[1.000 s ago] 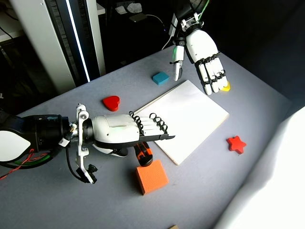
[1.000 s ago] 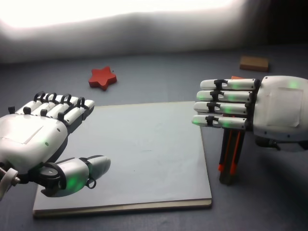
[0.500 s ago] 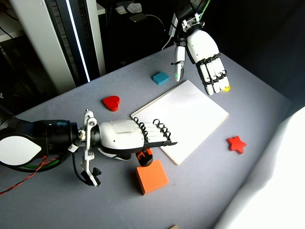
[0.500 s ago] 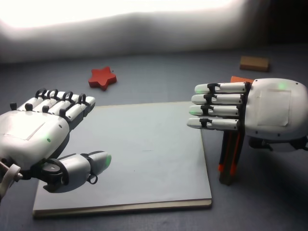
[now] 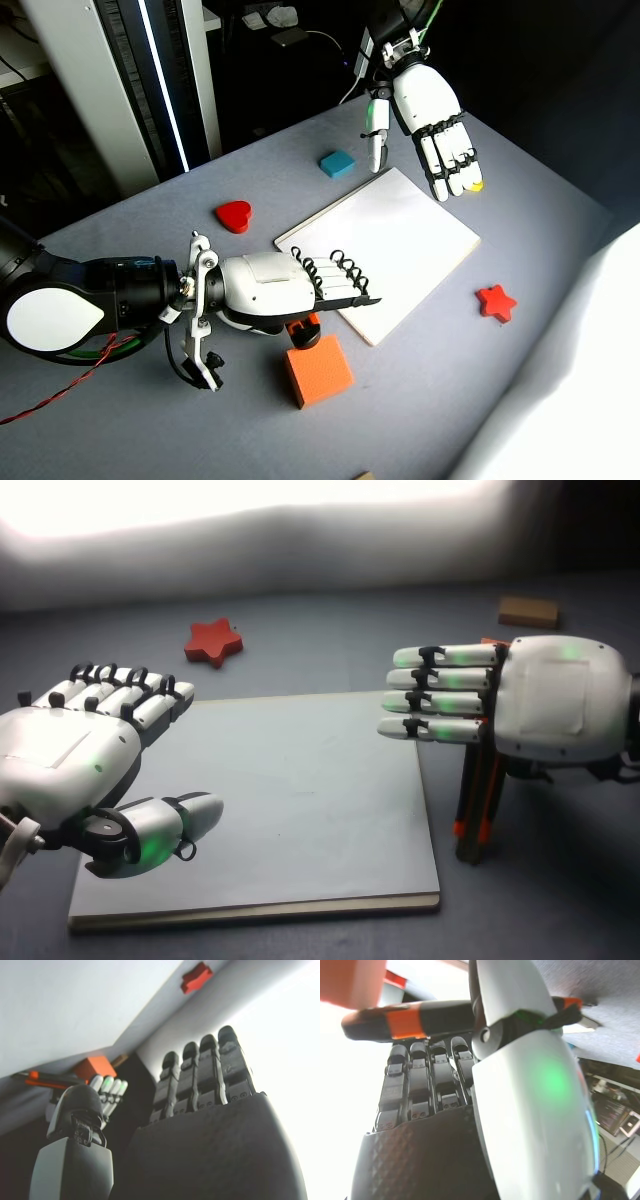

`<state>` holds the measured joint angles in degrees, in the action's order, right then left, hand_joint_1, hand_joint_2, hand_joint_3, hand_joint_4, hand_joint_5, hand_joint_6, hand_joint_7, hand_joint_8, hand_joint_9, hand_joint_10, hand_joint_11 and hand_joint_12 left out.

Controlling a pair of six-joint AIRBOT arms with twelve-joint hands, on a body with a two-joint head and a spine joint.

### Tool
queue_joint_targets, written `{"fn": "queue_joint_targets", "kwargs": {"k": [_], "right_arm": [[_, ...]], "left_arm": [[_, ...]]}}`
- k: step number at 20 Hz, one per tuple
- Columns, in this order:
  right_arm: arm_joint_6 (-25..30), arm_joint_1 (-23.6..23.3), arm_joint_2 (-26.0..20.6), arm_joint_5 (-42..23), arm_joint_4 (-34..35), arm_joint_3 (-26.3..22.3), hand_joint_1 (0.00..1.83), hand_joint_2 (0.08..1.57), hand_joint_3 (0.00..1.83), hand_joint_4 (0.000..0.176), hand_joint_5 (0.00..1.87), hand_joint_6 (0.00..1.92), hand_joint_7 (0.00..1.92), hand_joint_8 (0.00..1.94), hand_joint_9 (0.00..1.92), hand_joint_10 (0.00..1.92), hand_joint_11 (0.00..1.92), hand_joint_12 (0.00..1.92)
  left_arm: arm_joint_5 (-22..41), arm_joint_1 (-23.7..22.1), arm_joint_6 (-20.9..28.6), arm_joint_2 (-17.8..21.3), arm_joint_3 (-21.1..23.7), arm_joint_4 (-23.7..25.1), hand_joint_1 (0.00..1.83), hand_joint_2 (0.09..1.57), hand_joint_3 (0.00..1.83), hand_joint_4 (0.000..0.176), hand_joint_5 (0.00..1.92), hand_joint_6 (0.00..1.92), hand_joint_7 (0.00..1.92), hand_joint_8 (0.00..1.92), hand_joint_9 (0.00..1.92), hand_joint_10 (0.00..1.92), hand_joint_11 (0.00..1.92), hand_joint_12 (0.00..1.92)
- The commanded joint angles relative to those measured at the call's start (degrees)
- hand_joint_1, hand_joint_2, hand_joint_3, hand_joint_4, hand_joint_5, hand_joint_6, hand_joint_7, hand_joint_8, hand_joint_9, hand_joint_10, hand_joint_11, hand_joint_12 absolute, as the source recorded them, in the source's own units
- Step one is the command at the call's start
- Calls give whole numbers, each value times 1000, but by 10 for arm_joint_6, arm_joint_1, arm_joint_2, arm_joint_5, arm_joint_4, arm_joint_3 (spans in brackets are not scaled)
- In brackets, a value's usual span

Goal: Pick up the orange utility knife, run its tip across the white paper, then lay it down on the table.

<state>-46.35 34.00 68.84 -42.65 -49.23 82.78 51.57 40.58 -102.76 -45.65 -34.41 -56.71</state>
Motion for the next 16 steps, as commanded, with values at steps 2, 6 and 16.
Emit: {"fn": "queue_joint_targets", "kwargs": {"k": [2, 6, 16], "right_arm": [[15, -13, 0, -30, 4, 5, 1123, 1004, 4, 0, 0, 0, 0, 0, 0, 0, 0, 0], [48, -14, 6, -11, -43, 8, 1102, 1015, 8, 0, 0, 0, 0, 0, 0, 0, 0, 0], [146, -54, 13, 13, -170, 21, 1070, 1008, 1, 0, 12, 5, 0, 0, 0, 0, 0, 0]], "left_arm": [[49, -9, -2, -5, -6, 29, 147, 1281, 2, 30, 36, 3, 22, 2, 0, 0, 14, 7], [49, -11, -2, -5, -8, 29, 118, 1291, 4, 28, 28, 2, 6, 2, 0, 0, 22, 12], [49, -11, -2, -6, -9, 28, 120, 1303, 2, 32, 13, 4, 0, 0, 0, 0, 0, 0]]}}
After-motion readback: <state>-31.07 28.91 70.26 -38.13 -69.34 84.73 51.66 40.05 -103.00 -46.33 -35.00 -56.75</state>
